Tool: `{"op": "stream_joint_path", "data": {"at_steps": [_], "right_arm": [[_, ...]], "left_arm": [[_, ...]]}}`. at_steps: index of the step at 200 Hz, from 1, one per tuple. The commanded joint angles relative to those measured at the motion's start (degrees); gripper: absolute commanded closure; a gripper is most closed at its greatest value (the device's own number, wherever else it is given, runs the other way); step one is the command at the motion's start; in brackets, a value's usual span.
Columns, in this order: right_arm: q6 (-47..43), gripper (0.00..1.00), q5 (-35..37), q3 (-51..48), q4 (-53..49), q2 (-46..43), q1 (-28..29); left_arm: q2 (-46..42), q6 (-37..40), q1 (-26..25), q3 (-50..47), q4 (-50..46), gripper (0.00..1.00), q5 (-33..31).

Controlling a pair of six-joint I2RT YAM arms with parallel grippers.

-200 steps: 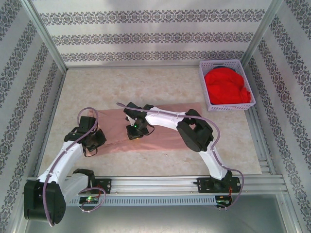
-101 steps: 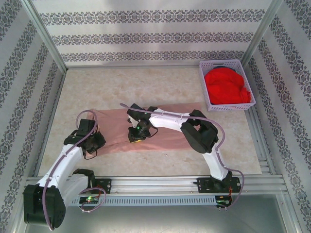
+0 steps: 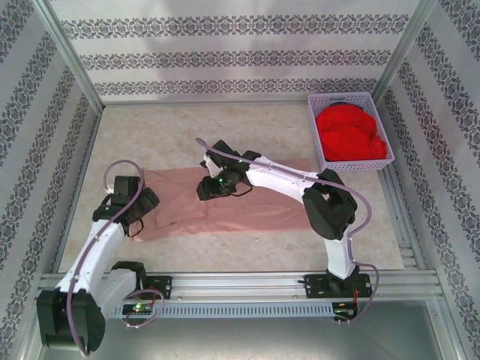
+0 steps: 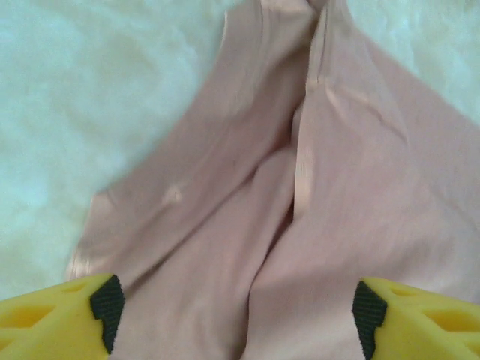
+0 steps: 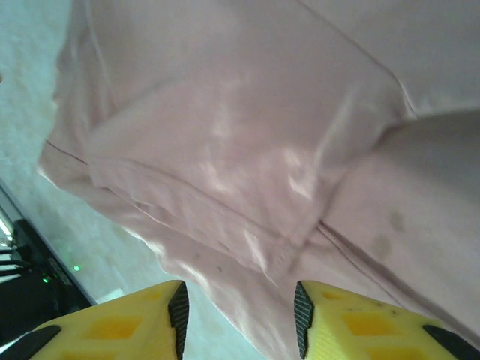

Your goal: Fold the inside-out t-shirt

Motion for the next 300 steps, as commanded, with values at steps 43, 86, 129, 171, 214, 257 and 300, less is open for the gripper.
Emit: {"op": "stream_joint_path", "data": {"at_steps": [43,86,129,171,214,257,300], "right_arm": [[-5.79,0.43,-3.22,-2.22,9.79,1.29,-1.48],[-6.99,0.40,-3.96,-3.59,11.07,1.00,-6.81],[-10.40,0.40,-1.74,-11.97,8.07,-4.28,-16.96],[-8.18,0.40,4.09,-16.14,3.83,-4.42,-26.28],[-6.26,0.42,7.19,-14.00,0.04,-0.17,-31.38],[-6.16,0.42,10.36,-10.59,-2.14,1.05,-35.74],[-8.42,0.41,8.18,-6.29,-1.56,-1.49,-35.29]], "left_arm": [[18.65,5.94,8.37,7.14,9.45,0.06,11.58],[22.55,8.09,5.27,13.03,6.22,0.05,11.92],[23.95,9.51,-5.57,16.00,3.28,0.06,6.10],[31.17,9.61,-7.84,16.72,7.26,0.07,12.86],[40.16,10.68,-8.08,19.61,9.72,0.07,15.21],[49.21,12.72,-8.63,29.04,11.04,0.07,16.44],[50.95,16.72,-8.09,38.41,7.45,0.05,12.76]]}}
